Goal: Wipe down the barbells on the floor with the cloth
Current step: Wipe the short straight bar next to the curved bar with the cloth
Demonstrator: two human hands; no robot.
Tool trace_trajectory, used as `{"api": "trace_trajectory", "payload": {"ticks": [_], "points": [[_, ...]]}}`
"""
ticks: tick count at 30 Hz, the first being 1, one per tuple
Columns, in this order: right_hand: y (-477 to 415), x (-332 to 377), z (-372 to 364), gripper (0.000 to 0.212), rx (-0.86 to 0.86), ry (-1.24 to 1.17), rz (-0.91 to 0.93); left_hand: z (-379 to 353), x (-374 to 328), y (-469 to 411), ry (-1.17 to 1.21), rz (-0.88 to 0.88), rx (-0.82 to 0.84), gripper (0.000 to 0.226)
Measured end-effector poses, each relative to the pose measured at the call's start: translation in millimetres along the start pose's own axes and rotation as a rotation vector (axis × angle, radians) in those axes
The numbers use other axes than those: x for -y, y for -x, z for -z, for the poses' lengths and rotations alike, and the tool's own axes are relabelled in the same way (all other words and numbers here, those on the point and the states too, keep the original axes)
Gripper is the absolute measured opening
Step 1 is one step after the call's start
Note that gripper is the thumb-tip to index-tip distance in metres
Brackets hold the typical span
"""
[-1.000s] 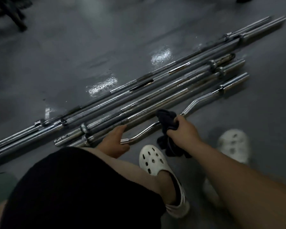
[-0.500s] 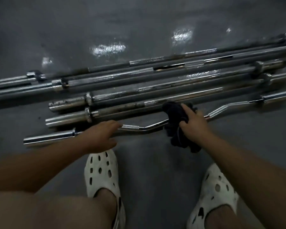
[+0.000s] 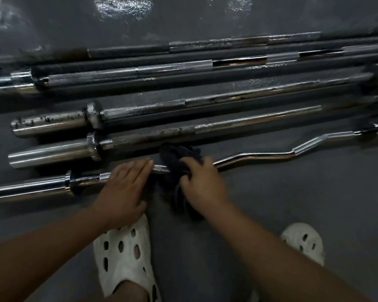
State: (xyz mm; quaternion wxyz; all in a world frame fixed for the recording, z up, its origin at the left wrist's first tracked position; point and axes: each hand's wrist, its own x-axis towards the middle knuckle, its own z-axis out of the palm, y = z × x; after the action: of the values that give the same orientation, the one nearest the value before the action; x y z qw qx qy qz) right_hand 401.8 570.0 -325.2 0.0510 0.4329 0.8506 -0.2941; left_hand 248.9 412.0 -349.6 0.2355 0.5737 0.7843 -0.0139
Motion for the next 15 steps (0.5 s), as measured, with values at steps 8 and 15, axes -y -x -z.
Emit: {"api": "trace_trajectory", "payload": {"ticks": [8, 15], "points": [[8, -28, -8, 0.061, -0.191, 0.106, -0.427, -4, -3, -4, 0.014, 0.038, -0.023, 0.100], [-2, -68, 33, 0.051, -0.171, 0.052, -0.198, -5, -2, -5, -0.009, 0.050, -0.029, 0.099]]}}
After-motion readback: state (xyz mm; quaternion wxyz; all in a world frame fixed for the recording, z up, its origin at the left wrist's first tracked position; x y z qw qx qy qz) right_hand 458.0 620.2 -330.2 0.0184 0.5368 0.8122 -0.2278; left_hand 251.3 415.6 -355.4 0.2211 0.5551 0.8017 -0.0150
